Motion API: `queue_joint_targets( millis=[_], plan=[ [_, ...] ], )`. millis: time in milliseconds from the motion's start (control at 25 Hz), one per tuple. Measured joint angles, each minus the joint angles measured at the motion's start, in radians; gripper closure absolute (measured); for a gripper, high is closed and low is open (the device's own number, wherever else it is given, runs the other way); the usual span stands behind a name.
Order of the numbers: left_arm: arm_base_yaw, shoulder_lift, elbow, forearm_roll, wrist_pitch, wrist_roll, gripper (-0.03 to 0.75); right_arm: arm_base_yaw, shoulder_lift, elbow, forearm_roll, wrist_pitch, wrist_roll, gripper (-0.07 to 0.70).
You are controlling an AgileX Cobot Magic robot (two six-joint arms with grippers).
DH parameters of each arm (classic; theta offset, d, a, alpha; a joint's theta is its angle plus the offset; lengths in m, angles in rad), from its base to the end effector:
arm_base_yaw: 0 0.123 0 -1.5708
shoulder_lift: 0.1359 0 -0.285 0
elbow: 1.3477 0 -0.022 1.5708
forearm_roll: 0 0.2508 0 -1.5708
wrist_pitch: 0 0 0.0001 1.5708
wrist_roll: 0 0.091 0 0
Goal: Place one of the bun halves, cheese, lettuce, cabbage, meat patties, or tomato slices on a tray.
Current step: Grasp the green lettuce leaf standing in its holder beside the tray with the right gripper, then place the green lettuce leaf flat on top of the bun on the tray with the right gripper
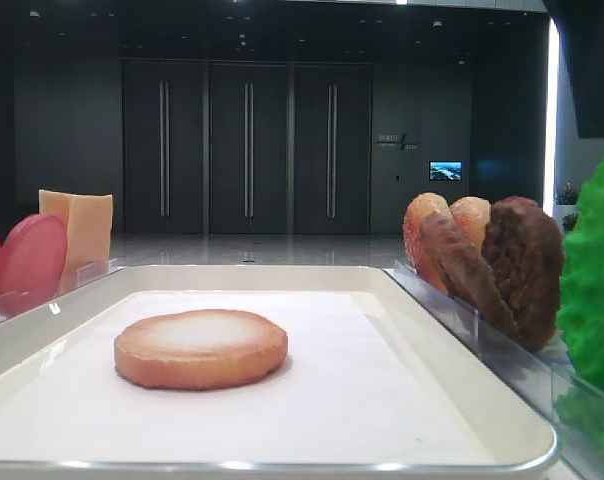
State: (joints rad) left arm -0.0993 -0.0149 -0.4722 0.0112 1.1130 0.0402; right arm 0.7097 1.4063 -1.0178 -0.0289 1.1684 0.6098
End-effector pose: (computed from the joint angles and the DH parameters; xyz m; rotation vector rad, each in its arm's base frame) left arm -0.0061 0.0015 0.2654 0.1462 2.1044 -0.0218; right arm 0.1889 0.1591 0.2640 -0.1672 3.0399 0.0617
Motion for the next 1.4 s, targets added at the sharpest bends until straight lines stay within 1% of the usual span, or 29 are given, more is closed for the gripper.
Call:
queue_joint_targets(
  millis=[120,200,240,280,320,360,400,480,520,600,680,720,840,920,1000,1080,1120,1200,1280,1320,1400],
  plan=[
    [0.000,0.000,0.000,0.000,0.000,0.000,0.594,0.000,0.000,0.037,0.003,-0.039,0.000,0.282],
    [0.000,0.000,0.000,0.000,0.000,0.000,0.621,0.000,0.002,0.045,0.004,-0.052,0.000,0.300],
    [0.000,0.000,0.000,0.000,0.000,0.000,0.634,0.000,0.002,0.046,0.003,-0.056,0.000,0.338],
    [0.000,0.000,0.000,0.000,0.000,0.000,0.648,0.001,0.002,0.046,0.001,-0.057,0.000,0.403],
    [0.000,0.000,0.000,0.000,0.000,0.000,0.659,0.002,0.002,0.047,-0.001,-0.058,-0.001,0.491],
    [0.000,0.000,0.000,0.000,0.000,0.000,0.673,0.003,0.002,0.048,-0.001,-0.060,-0.005,0.557],
    [0.000,0.000,0.000,0.000,0.000,0.000,0.687,0.005,0.003,0.048,-0.001,-0.061,-0.007,0.602],
    [0.000,0.000,0.000,0.000,0.000,0.000,0.704,0.008,0.004,0.047,-0.001,-0.062,-0.013,0.610],
    [0.000,0.000,0.000,0.000,0.000,0.000,0.709,0.008,0.005,0.039,-0.001,-0.053,-0.022,0.610],
    [0.000,0.000,0.000,0.000,0.000,0.000,0.713,0.008,0.006,0.006,-0.001,-0.009,-0.034,0.610],
    [0.000,0.000,0.000,0.000,0.000,0.000,0.715,0.008,0.006,-0.064,-0.001,0.033,-0.052,0.610],
    [0.000,0.000,0.000,0.000,0.000,0.000,0.715,0.008,0.006,-0.107,-0.001,0.044,-0.058,0.610],
    [0.000,0.000,0.000,0.000,0.000,0.000,0.715,0.008,0.008,-0.233,-0.003,0.048,-0.079,0.610],
    [0.000,0.000,0.000,0.000,0.000,0.000,0.716,0.008,0.012,-0.297,-0.004,0.048,-0.089,0.610],
    [0.000,0.000,0.000,0.000,0.000,0.000,0.716,0.008,0.020,-0.332,0.010,0.047,-0.112,0.610],
    [0.000,0.000,0.000,0.000,0.000,0.000,0.716,0.008,0.033,-0.338,0.070,0.015,-0.162,0.610],
    [0.000,0.000,0.000,0.000,0.000,0.000,0.716,0.008,0.043,-0.338,0.131,-0.027,-0.195,0.610],
    [0.000,0.000,0.000,0.000,0.000,0.000,0.716,0.008,0.065,-0.338,0.262,-0.141,-0.275,0.610],
    [0.000,0.000,0.000,0.000,0.000,0.000,0.716,0.008,0.095,-0.338,0.405,-0.232,-0.375,0.610],
    [0.000,0.000,0.000,0.000,0.000,0.000,0.716,0.008,0.109,-0.338,0.453,-0.268,-0.417,0.610],
    [0.000,0.000,0.000,0.000,0.000,0.000,0.716,0.009,0.144,-0.338,0.524,-0.306,-0.469,0.610]
  ],
)
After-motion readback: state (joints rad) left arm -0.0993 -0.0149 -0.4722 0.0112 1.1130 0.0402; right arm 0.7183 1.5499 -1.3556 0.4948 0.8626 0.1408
